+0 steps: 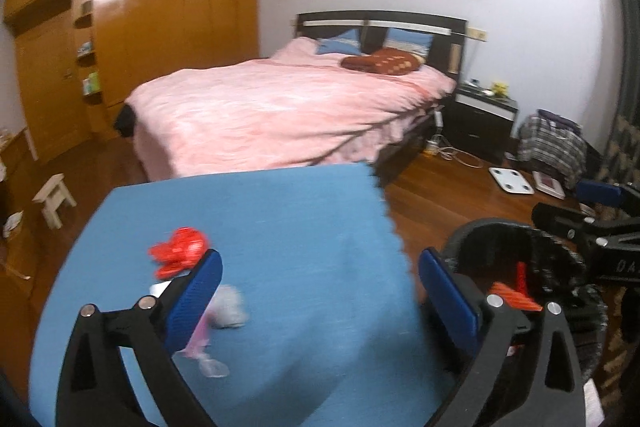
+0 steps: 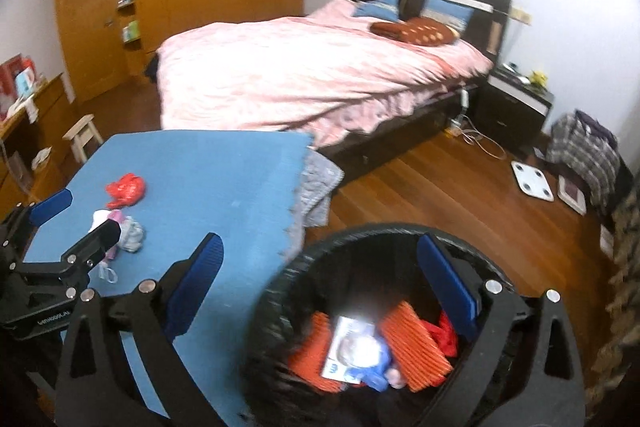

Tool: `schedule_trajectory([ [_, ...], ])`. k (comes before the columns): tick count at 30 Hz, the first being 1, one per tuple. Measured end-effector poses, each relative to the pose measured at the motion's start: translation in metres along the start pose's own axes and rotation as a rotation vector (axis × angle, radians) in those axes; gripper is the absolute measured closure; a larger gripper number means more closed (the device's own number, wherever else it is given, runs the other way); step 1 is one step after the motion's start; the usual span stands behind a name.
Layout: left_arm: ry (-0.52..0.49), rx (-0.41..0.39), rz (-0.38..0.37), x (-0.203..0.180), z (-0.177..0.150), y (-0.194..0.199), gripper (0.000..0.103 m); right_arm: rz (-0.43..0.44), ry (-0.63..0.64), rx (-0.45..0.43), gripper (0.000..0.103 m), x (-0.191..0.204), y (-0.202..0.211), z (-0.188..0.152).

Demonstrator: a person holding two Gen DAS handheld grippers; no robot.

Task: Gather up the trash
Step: 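Move both open tools back over the table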

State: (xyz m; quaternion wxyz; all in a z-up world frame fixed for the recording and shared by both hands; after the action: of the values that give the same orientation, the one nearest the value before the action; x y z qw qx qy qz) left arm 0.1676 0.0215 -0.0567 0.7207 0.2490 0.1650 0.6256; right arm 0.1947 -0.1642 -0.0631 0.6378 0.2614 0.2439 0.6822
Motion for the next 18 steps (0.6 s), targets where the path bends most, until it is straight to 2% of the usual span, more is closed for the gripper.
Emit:
schedule_trajectory([
  [7, 0.059, 0.006, 0.106, 0.06, -0.014, 0.012, 0.006, 0.074, 0.082, 0.002, 0.007, 0.065, -0.011, 0.011],
  [18, 0.137, 0.003, 0.211, 0.127, -0.034, 0.018, 0.006, 0.137, 0.172, 0.036, 0.007, 0.148, -0.038, 0.011],
])
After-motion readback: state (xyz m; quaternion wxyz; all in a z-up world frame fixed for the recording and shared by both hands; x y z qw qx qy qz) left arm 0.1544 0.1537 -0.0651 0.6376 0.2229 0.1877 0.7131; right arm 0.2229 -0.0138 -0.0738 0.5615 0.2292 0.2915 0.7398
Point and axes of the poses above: each gripper's, at about its wrist camera, not at the fingertips, and y roughly against the way its jaws point, x to its left, z to its top, the point moved 1 cm from there along -y, roughly the way its jaws point, and after that the axes turned 5 degrees about -y, right-handed, at the moved point
